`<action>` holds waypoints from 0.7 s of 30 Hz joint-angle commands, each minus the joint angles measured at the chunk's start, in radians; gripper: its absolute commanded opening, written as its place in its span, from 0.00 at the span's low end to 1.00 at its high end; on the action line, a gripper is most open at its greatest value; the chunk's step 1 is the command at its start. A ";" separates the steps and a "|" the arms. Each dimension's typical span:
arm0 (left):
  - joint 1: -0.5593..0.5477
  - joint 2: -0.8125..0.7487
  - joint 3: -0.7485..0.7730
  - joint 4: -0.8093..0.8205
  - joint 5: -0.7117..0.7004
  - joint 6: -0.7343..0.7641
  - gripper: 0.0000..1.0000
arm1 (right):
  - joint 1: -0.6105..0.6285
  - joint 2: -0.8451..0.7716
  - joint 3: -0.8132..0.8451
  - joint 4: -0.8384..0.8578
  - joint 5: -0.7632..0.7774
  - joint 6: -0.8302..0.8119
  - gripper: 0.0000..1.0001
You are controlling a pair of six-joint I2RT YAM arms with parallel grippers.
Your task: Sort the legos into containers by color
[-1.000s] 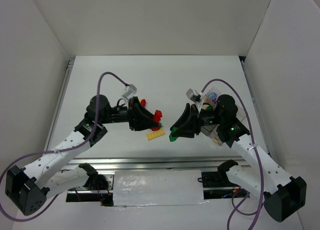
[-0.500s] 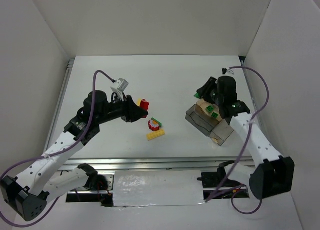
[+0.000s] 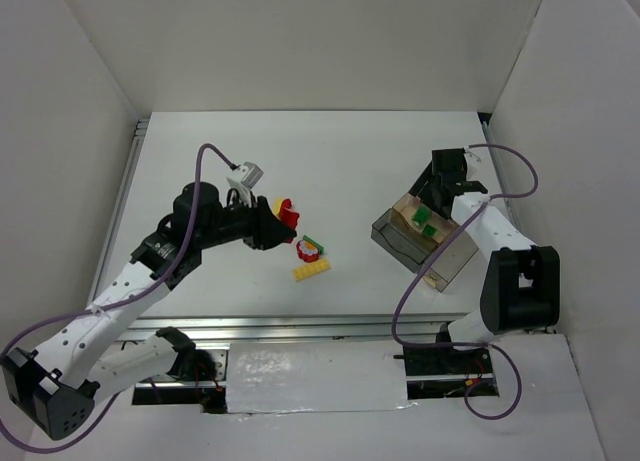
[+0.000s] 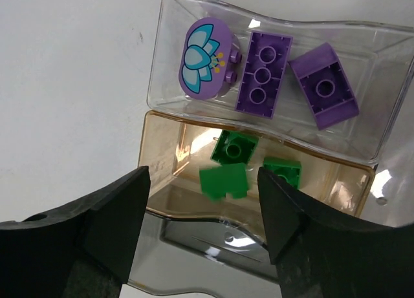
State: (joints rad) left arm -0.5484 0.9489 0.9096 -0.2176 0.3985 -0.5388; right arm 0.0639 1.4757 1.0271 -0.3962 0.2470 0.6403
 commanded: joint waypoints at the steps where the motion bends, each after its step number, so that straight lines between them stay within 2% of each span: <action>1: -0.010 0.024 -0.002 0.047 0.046 0.023 0.00 | -0.001 0.000 0.037 0.023 0.009 0.010 0.76; 5: -0.054 0.091 0.003 0.115 0.045 0.014 0.00 | -0.001 -0.017 0.053 0.007 0.020 0.012 0.90; 7: -0.117 0.160 0.037 0.126 -0.016 0.023 0.00 | 0.001 -0.044 0.063 -0.022 0.018 0.013 0.90; 10: -0.200 0.299 0.112 0.167 -0.075 0.034 0.00 | -0.007 -0.168 0.035 -0.044 -0.012 0.022 0.91; 14: -0.238 0.564 0.247 0.254 -0.067 0.054 0.00 | -0.016 -0.459 -0.013 -0.067 -0.046 0.036 0.94; 19: -0.269 0.836 0.435 0.329 0.003 0.051 0.01 | -0.019 -0.661 0.004 -0.154 -0.040 0.010 0.94; 21: -0.295 0.936 0.523 0.340 -0.024 0.048 0.04 | -0.019 -0.721 0.010 -0.182 -0.044 0.002 0.94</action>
State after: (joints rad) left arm -0.8108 1.8099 1.3369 0.0296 0.3588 -0.5018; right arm 0.0513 0.7803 1.0237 -0.4908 0.2028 0.6594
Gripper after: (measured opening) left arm 0.468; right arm 0.939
